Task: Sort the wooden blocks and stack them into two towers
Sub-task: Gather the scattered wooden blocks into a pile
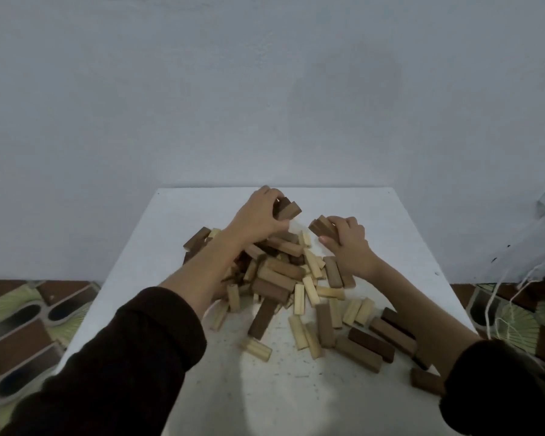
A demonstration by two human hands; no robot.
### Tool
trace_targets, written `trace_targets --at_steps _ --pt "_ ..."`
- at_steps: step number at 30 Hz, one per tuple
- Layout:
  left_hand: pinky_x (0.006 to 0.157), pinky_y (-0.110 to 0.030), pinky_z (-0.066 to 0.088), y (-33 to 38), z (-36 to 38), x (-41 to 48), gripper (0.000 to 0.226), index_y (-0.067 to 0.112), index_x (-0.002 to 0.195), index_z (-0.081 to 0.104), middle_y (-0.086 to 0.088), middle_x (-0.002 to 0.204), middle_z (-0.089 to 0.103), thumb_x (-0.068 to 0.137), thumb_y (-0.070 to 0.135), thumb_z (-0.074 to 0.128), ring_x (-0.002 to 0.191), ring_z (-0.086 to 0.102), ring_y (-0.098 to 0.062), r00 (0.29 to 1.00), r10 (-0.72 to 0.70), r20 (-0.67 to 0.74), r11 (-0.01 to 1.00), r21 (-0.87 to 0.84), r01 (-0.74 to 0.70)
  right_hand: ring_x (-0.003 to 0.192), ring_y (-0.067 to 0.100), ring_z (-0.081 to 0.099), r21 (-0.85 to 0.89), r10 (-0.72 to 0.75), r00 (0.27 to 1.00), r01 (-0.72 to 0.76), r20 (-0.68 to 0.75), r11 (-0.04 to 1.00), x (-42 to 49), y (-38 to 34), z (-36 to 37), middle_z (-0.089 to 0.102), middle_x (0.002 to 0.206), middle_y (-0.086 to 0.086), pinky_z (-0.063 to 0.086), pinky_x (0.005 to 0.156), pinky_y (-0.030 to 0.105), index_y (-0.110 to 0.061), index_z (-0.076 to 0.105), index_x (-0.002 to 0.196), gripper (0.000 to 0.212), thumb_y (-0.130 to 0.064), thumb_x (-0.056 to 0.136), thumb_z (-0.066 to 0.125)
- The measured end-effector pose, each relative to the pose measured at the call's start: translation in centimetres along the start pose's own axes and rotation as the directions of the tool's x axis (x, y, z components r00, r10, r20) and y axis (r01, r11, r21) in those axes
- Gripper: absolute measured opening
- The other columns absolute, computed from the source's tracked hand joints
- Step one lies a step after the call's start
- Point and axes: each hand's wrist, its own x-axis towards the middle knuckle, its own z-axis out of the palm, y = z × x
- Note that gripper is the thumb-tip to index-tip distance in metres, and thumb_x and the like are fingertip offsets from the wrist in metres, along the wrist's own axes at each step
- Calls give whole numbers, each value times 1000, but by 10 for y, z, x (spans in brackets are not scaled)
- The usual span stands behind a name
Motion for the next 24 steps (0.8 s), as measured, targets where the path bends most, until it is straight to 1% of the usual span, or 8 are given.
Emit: trace_targets --at_steps 3,6,10,13,15,18,20,24 --pt "81 -24 38 -33 -24 -22 41 10 115 55 1 103 47 77 19 68 97 48 -17 995 -80 -57 997 12 80 123 32 32 5 -35 999 35 12 999 -2 -34 14 36 135 16 32 99 41 -11 36 139 49 -31 96 49" --pt "84 -25 40 -61 -40 -36 48 9 122 53 -4 111 50 78 17 69 102 50 -20 984 -160 -76 987 9 161 125 30 30 -15 -98 995 98 26 995 -2 -65 27 34 137 13 30 99 40 -14 33 141 50 -31 96 49" --pt "90 -31 42 -83 -45 -39 50 8 124 54 -11 116 53 78 16 71 106 52 -25 977 -209 -35 978 23 210 122 27 31 -121 -235 970 242 65 963 -1 -94 45 35 134 10 29 97 37 -17 34 139 49 -32 96 50" --pt "86 -25 37 -94 -46 -35 48 9 125 55 -12 117 53 81 20 70 107 51 -25 971 -240 13 969 58 239 119 26 33 -205 -356 929 369 99 907 0 -106 58 36 132 8 29 98 38 -18 35 139 49 -34 95 50" --pt "84 -22 35 -99 -44 -31 45 10 123 57 -10 118 55 83 25 69 106 51 -22 966 -254 52 966 72 250 119 25 35 -262 -421 893 450 163 854 2 -107 66 37 132 7 30 100 38 -18 34 140 52 -37 94 51" --pt "77 -22 35 -105 -40 -28 39 10 110 66 -4 108 61 84 38 68 99 54 -17 953 -270 139 963 39 267 126 25 32 -320 -467 839 540 279 779 3 -103 76 34 138 6 30 103 39 -18 29 143 60 -42 93 51" --pt "79 -19 34 -106 -36 -28 36 12 111 67 -1 107 62 88 40 64 100 54 -15 948 -264 178 964 20 264 134 25 26 -351 -473 823 564 314 748 5 -98 80 29 145 5 26 109 41 -18 24 146 69 -48 90 52" --pt "84 -21 34 -107 -30 -33 31 10 120 63 -8 121 60 93 25 57 112 53 -23 957 -228 178 974 51 223 141 24 16 -320 -510 815 578 274 751 4 -92 80 19 153 4 9 117 47 -18 13 150 84 -51 86 56"
